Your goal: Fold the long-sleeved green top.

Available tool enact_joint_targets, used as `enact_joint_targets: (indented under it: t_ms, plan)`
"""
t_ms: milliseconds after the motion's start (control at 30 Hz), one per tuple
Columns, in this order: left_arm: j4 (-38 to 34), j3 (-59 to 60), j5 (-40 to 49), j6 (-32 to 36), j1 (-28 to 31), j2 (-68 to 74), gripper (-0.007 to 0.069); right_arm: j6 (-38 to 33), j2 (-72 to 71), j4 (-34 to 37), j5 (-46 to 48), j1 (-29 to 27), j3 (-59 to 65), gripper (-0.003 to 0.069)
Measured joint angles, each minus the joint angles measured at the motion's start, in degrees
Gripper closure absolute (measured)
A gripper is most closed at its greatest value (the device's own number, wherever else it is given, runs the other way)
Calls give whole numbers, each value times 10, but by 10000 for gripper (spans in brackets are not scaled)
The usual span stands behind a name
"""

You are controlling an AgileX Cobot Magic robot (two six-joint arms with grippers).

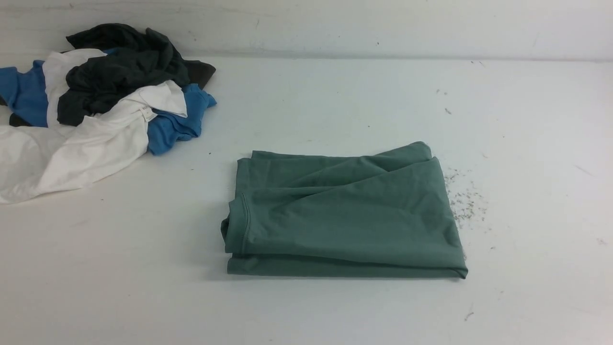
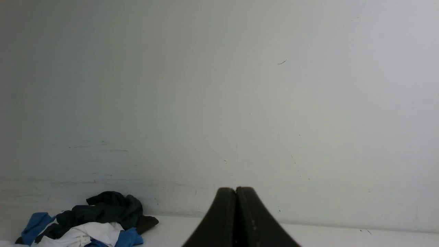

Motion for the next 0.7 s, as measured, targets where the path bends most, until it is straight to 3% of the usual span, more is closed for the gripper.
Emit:
enact_joint_targets:
  t_ms: [167, 433, 700]
  plan:
    - [24, 46, -114, 10, 6, -21, 629, 0, 0, 0, 1, 0, 0, 673]
    - [27, 232, -298, 51, 96, -114, 629, 0, 0, 0, 1, 0, 0, 673]
    - [35, 332, -313, 55, 105, -131, 629, 0, 0, 0, 1, 0, 0, 673]
